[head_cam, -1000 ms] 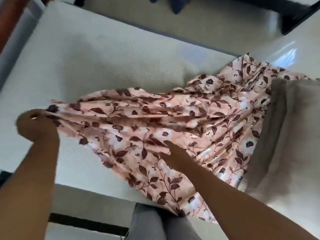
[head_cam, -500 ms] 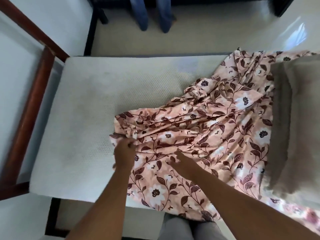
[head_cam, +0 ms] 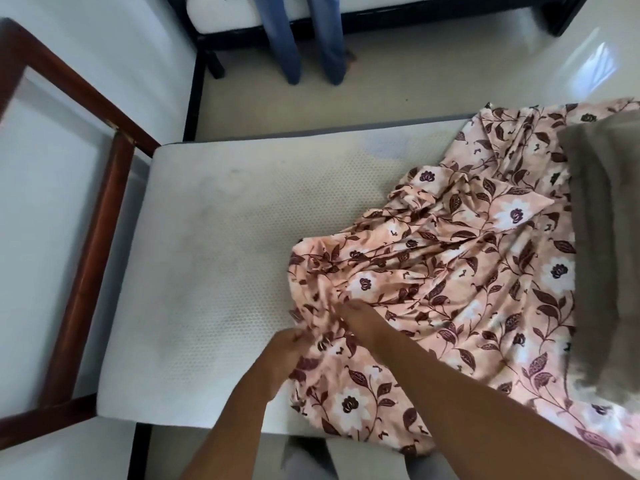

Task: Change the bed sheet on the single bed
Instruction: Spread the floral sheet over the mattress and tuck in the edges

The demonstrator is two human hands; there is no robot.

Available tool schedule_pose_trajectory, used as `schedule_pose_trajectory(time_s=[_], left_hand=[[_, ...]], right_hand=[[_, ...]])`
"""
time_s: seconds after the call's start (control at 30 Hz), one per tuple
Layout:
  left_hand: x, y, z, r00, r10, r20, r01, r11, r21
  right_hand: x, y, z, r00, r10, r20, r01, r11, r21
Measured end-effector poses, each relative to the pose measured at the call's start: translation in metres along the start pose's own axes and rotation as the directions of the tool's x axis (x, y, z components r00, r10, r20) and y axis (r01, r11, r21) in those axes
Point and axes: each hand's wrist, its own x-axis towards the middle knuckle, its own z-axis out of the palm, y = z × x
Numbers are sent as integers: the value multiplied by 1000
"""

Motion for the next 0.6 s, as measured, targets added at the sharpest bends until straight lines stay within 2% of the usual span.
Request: schedule_pose_trajectory(time_s=[0.1, 0.17, 0.23, 0.27, 0.33, 0.4, 0.43, 0.5, 0.53, 0.6], left_hand=[[-10, -16, -37, 967, -102, 234, 62, 983, 173], [-11, -28, -66, 931, -142, 336, 71, 974, 214], [-4, -37, -106, 936, -112, 332, 46, 979, 199], [0, -40, -126, 963, -86, 254, 45, 986, 163], [17, -43, -172, 997, -37, 63, 40, 998, -51], [32, -39, -212, 997, -74, -6, 69, 950, -303], [39, -38, -232, 997, -72, 19, 73, 915, -397], [42, -30, -257, 995, -28, 91, 76, 810, -581], [41, -25, -265, 991, -38, 128, 114, 740, -663], [44, -19, -284, 972, 48, 230, 145, 648, -748]], right_hand=[[16, -21, 47, 998, 40, -51, -32, 990, 140], [22, -36, 83, 990, -25, -139, 39, 994, 98], [18, -61, 125, 980, -78, -182, 76, 997, -16], [11, -73, 146, 982, -81, -171, 74, 996, -43], [-3, -94, 196, 992, -78, -100, 70, 994, -78], [-14, -106, 247, 995, -81, 61, 84, 995, -51], [-17, -111, 273, 986, -95, 135, 95, 995, 3], [-20, -123, 308, 975, -121, 184, 103, 989, 107], [-21, -128, 318, 973, -123, 197, 100, 987, 125], [-29, -140, 335, 962, -97, 256, 78, 993, 84]])
